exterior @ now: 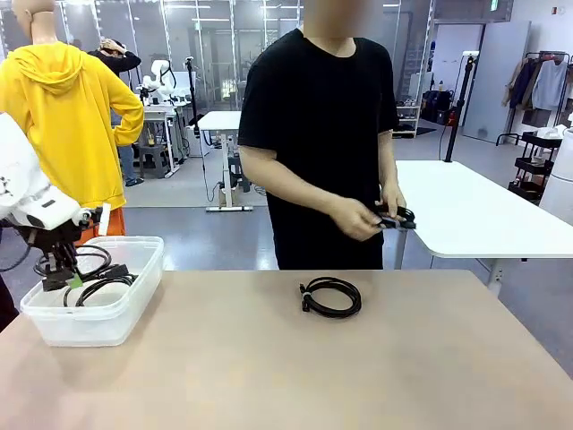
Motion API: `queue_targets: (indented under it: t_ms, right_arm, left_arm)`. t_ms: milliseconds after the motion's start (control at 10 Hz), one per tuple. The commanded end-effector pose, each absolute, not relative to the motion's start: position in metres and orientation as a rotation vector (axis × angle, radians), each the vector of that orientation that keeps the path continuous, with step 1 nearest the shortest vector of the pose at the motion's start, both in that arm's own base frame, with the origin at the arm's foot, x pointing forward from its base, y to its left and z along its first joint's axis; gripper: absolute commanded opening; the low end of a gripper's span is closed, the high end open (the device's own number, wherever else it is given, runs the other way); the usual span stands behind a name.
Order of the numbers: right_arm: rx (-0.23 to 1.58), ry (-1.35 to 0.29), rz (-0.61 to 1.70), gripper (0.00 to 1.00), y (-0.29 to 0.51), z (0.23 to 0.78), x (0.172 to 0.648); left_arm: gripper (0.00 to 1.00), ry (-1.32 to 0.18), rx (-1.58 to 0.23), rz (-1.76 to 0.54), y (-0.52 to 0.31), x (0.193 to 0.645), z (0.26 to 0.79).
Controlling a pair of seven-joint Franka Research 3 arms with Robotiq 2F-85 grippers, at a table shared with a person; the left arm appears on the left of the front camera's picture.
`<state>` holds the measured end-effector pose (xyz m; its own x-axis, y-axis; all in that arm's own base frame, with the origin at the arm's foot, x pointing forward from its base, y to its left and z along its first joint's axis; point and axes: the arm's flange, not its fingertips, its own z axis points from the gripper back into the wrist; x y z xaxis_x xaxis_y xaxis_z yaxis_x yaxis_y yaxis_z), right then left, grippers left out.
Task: Organize and store the cables.
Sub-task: Place the Power Cable into the Organizing box.
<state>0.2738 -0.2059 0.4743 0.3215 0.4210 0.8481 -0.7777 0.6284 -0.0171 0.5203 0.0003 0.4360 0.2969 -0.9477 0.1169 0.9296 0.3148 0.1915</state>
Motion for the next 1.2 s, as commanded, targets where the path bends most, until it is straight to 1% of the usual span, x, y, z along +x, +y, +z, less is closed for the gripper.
queue_targets:
  t_ms: [0,100,200,300,400,500,600,700,800,900,1100]
  right_arm:
    - [0.435,-0.966,0.835,1.0,-0.207,0.475,0.275]
    - [0.435,-0.966,0.835,1.0,-0.207,0.475,0.275]
    - [0.435,-0.966,0.835,1.0,-0.207,0.475,0.275]
    - [0.435,-0.966,0.835,1.0,-0.207,0.475,0.275]
    - [0.435,-0.966,0.835,1.0,-0.207,0.475,0.275]
    - [0.435,-0.966,0.835,1.0,-0.207,0.475,0.275]
    - [0.435,-0.966,0.835,1.0,-0.207,0.475,0.275]
    - [0.435,-0.966,0.835,1.0,-0.207,0.475,0.275]
    - [0.435,-0.966,0.835,1.0,-0.207,0.475,0.275]
    - [0.435,-0.966,0.835,1.0,-0.207,0.475,0.275]
    - [0.435,-0.966,0.835,1.0,-0.207,0.475,0.275]
  left_arm:
    - [0.18,-0.225,0.009,-1.254,0.0,0.534,0.43]
    - [0.18,-0.206,-0.009,-1.258,-0.002,0.535,0.423]
    - [0.29,-0.19,-0.011,-1.263,-0.005,0.535,0.418]
    - [0.46,-0.187,-0.007,-1.267,-0.008,0.536,0.417]
    - [0.58,-0.188,-0.008,-1.268,-0.01,0.535,0.418]
    - [0.75,-0.193,-0.003,-1.265,-0.011,0.534,0.42]
    - [0.86,-0.204,-0.001,-1.26,-0.011,0.532,0.423]
    - [0.7,-0.222,0.003,-1.252,-0.011,0.529,0.428]
    - [1.0,-0.236,0.007,-1.246,-0.011,0.528,0.432]
    - [0.99,-0.246,0.017,-1.239,-0.012,0.525,0.436]
    - [1.0,-0.268,0.036,-1.216,-0.018,0.518,0.439]
